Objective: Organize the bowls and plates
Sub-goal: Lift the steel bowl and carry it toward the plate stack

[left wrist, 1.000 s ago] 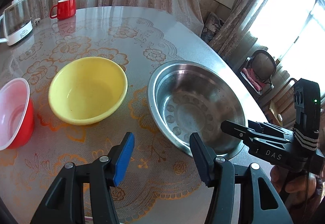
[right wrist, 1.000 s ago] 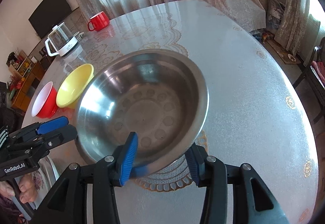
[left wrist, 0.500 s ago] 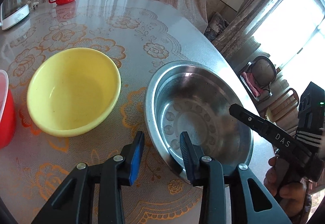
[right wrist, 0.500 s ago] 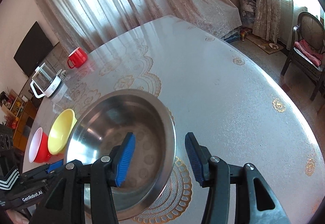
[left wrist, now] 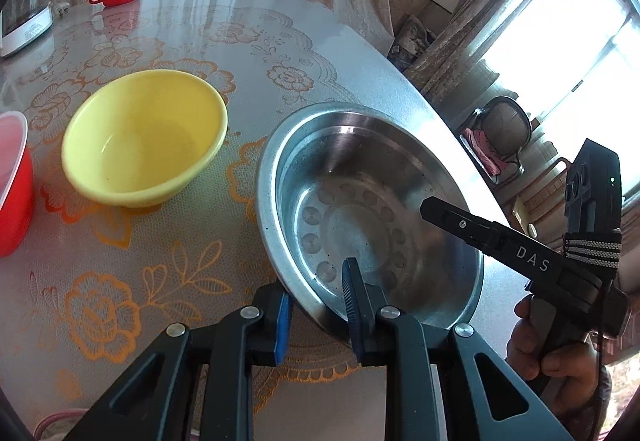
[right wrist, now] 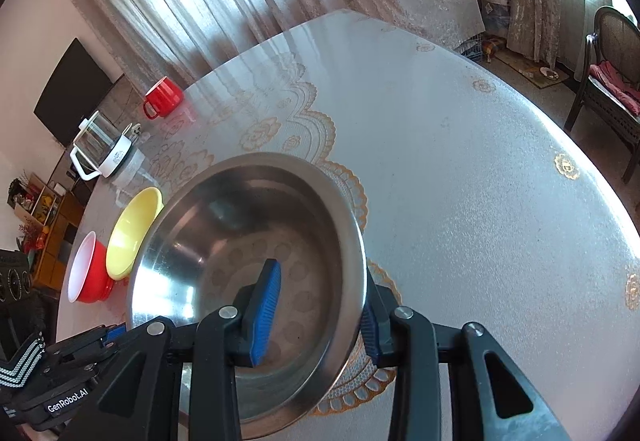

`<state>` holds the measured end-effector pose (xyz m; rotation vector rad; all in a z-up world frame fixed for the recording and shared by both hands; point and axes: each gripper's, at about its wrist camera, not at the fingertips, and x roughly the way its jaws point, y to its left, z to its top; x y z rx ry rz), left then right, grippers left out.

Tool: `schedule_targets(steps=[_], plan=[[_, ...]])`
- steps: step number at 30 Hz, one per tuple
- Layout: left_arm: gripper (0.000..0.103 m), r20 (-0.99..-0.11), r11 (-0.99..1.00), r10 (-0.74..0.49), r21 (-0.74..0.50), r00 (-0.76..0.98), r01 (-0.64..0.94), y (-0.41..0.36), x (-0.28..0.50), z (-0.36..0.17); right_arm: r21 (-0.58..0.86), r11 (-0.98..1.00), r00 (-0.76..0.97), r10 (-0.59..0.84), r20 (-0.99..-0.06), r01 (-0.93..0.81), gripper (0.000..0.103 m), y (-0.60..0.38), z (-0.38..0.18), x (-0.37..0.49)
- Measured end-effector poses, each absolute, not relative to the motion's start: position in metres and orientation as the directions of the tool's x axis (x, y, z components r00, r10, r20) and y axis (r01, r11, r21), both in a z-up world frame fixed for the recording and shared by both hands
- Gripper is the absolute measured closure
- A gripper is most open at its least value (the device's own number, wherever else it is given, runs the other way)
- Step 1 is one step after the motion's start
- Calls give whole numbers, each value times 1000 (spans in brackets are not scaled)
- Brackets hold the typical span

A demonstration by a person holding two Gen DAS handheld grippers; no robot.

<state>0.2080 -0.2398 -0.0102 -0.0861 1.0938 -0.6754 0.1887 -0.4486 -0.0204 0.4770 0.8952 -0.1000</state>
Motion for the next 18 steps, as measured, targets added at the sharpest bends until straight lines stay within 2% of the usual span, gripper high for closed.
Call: schedule_targets(steps=[7,18], plan=[[74,-782,788,-547,-359,300,500,-234,192,-9,404,874,625,162,-764,268,67,-441,-23,169],[77,-758,780,-547,-308,355,544,-228,167,-4,439,854,628,183,-756,280,71,-429,-34,141]])
